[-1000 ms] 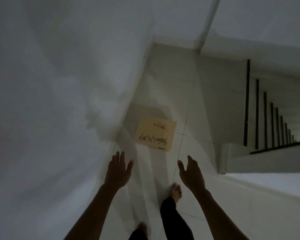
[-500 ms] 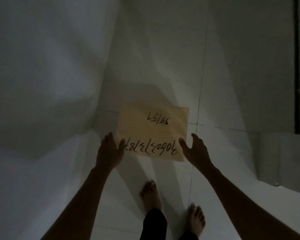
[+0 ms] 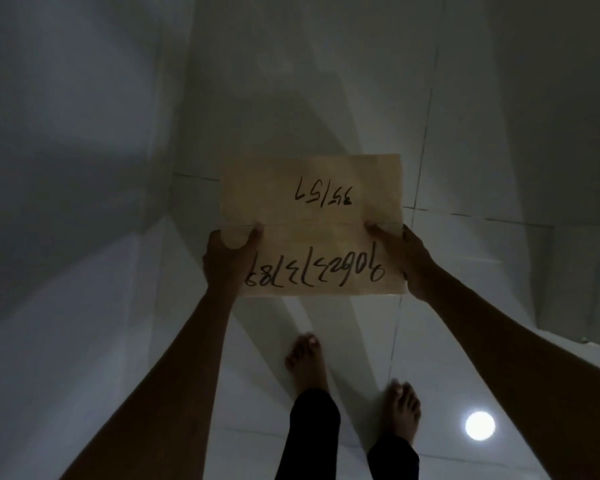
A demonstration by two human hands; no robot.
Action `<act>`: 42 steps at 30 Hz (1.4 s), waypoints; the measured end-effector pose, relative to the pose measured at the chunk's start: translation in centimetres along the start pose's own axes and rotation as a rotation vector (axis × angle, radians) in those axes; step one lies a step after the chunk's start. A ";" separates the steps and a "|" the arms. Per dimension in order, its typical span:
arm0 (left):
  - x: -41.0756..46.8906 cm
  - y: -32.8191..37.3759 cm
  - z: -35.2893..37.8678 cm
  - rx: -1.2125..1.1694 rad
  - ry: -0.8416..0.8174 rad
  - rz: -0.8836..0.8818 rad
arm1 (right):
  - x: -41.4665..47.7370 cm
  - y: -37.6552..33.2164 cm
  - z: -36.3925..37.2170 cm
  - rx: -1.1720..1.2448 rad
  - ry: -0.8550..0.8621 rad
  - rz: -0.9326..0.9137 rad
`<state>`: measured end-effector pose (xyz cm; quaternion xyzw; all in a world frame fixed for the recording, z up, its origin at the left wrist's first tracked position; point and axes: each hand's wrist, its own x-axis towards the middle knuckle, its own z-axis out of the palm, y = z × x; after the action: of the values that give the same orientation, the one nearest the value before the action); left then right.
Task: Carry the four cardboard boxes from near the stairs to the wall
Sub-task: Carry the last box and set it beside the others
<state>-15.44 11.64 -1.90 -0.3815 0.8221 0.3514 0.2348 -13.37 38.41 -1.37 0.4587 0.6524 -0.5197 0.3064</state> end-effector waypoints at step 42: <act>-87.4 -44.8 -38.8 -0.745 0.713 -0.601 | -83.1 22.5 7.5 -1.196 -0.759 -0.767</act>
<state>67.80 1.98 62.38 -0.7484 0.5276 0.3846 -0.1162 39.21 8.79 60.45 -0.2470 0.7838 -0.2716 0.5009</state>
